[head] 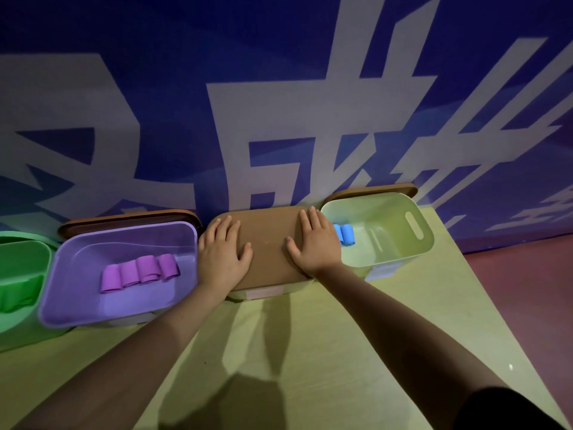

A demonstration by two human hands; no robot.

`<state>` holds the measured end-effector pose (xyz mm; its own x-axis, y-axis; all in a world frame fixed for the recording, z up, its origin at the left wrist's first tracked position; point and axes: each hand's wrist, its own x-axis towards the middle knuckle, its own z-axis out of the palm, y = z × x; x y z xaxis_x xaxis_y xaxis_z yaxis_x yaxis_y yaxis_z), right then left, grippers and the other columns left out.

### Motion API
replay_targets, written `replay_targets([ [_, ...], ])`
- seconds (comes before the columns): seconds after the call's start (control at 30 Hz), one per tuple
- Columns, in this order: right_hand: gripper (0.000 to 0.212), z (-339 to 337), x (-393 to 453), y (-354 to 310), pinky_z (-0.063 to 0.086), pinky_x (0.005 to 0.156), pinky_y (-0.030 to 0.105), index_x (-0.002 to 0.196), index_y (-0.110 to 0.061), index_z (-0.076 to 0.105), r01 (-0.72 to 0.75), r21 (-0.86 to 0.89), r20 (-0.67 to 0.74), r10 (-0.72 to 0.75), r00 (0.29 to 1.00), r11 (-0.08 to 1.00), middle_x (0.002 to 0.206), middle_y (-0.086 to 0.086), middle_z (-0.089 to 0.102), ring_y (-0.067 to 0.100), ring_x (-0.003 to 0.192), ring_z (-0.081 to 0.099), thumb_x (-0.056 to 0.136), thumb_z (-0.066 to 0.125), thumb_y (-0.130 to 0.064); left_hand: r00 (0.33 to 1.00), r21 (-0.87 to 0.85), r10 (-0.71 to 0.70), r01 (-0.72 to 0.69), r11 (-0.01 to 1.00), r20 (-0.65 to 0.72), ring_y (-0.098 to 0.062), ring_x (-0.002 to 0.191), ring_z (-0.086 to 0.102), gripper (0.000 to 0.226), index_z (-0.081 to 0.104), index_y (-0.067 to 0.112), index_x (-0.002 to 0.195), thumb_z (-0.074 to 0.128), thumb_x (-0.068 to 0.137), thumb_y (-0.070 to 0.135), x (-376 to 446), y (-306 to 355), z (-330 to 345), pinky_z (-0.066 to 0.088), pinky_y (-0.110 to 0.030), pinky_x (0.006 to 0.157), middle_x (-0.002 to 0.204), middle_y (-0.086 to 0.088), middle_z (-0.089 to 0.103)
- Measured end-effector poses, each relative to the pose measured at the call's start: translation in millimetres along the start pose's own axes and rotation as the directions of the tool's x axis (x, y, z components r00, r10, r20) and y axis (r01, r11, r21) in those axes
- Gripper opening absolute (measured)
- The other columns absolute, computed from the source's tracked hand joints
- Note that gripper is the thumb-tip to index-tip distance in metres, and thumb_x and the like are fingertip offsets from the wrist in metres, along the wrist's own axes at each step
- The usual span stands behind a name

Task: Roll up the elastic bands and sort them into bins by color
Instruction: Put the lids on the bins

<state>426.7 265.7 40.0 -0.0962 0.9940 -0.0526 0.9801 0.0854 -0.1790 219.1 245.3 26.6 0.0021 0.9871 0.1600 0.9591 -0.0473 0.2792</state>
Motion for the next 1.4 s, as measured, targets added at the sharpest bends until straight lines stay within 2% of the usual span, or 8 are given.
replay_targets([
  [0.13, 0.076, -6.9, -1.4, 2.9, 0.023, 0.115, 0.039, 0.150, -0.012, 0.026, 0.036, 0.034, 0.010, -0.037, 0.999, 0.999, 0.158, 0.011, 0.023, 0.027, 0.145, 0.021, 0.091, 0.033, -0.058, 0.999, 0.042, 0.003, -0.005, 0.999, 0.037, -0.031, 0.133, 0.039, 0.054, 0.055, 0.009, 0.131, 0.047, 0.085, 0.037, -0.5, 3.4, -4.1, 0.033, -0.048, 0.106, 0.141, -0.011, 0.049],
  [0.23, 0.049, -24.7, 7.2, 20.1, 0.034, 0.107, 0.037, 0.131, -0.013, 0.057, 0.065, 0.205, -0.017, -0.063, 0.998, 0.977, 0.140, 0.011, 0.051, 0.029, 0.129, 0.045, 0.092, 0.046, -0.042, 0.995, 0.123, -0.010, -0.002, 0.992, 0.101, -0.033, 0.125, 0.045, 0.053, 0.057, 0.008, 0.126, 0.042, 0.085, 0.039, 2.6, 8.0, -10.2, 0.037, -0.047, 0.101, 0.134, -0.013, 0.053],
  [0.37, 0.042, -51.6, 14.2, 68.1, 0.043, 0.095, 0.038, 0.105, -0.010, 0.070, -0.042, 0.478, -0.295, 0.206, 0.933, 0.877, 0.111, 0.008, 0.068, 0.030, 0.107, 0.058, 0.082, 0.044, -0.033, 0.988, 0.065, -0.053, 0.044, 0.997, 0.146, -0.035, 0.111, 0.049, 0.039, 0.061, 0.007, 0.108, 0.047, 0.086, 0.035, 12.1, 18.2, -16.5, 0.040, -0.045, 0.093, 0.115, -0.016, 0.056],
  [0.47, 0.035, -69.4, 22.5, 109.6, 0.038, 0.100, 0.039, 0.117, -0.007, 0.062, -0.180, 0.399, -0.368, 0.337, 0.867, 0.899, 0.125, 0.010, 0.059, 0.029, 0.119, 0.049, 0.087, 0.052, -0.022, 0.991, -0.172, -0.013, 0.036, 0.984, 0.135, -0.027, 0.112, 0.046, 0.021, 0.063, 0.014, 0.107, 0.055, 0.089, 0.023, 10.3, 38.4, -18.7, 0.038, -0.038, 0.096, 0.115, -0.007, 0.054],
  [0.7, 0.039, -69.1, 49.7, 163.6, 0.048, 0.085, 0.040, 0.126, -0.013, 0.052, -0.174, 0.224, -0.113, 0.203, 0.973, 0.959, 0.127, 0.008, 0.049, 0.028, 0.107, 0.055, 0.098, 0.046, -0.039, 0.966, -0.540, 0.137, 0.005, 0.842, 0.222, -0.014, 0.089, 0.058, 0.020, 0.064, 0.014, 0.107, 0.052, 0.092, 0.013, 18.9, 112.6, -4.8, 0.045, -0.025, 0.081, 0.113, -0.001, 0.054],
  [1.03, 0.044, -70.4, 67.5, 181.6, 0.045, 0.077, 0.036, 0.110, -0.023, 0.067, -0.042, -0.027, -0.108, 0.039, 0.993, 0.999, 0.105, 0.001, 0.066, 0.023, 0.092, 0.062, 0.095, 0.041, -0.055, 0.934, -0.148, 0.176, -0.136, 0.980, 0.312, -0.018, 0.117, 0.044, 0.047, 0.039, 0.025, 0.142, 0.043, 0.096, 0.036, 34.4, 155.9, 29.5, 0.047, -0.034, 0.083, 0.132, 0.003, 0.038],
  [1.23, 0.038, -93.3, 50.3, 168.1, 0.051, 0.071, 0.036, 0.111, -0.013, 0.068, -0.042, 0.170, -0.470, 0.118, 0.875, 0.985, 0.108, 0.006, 0.067, 0.026, 0.093, 0.062, 0.095, 0.053, -0.043, 0.952, -0.423, 0.130, 0.000, 0.906, 0.277, -0.019, 0.118, 0.047, 0.038, 0.054, 0.021, 0.133, 0.035, 0.101, 0.028, 40.6, 151.1, 29.5, 0.040, -0.031, 0.095, 0.131, 0.000, 0.047],
  [1.4, 0.035, -103.8, 11.7, 149.2, 0.048, 0.070, 0.035, 0.109, -0.011, 0.066, 0.048, 0.192, -0.614, 0.081, 0.785, 0.980, 0.106, 0.006, 0.063, 0.025, 0.094, 0.058, 0.092, 0.057, -0.040, 0.862, -0.626, -0.087, 0.429, 0.652, 0.500, -0.030, 0.095, 0.061, 0.052, 0.071, 0.028, 0.088, 0.027, 0.093, 0.055, 61.4, 156.9, 22.5, 0.045, -0.038, 0.093, 0.100, -0.010, 0.066],
])
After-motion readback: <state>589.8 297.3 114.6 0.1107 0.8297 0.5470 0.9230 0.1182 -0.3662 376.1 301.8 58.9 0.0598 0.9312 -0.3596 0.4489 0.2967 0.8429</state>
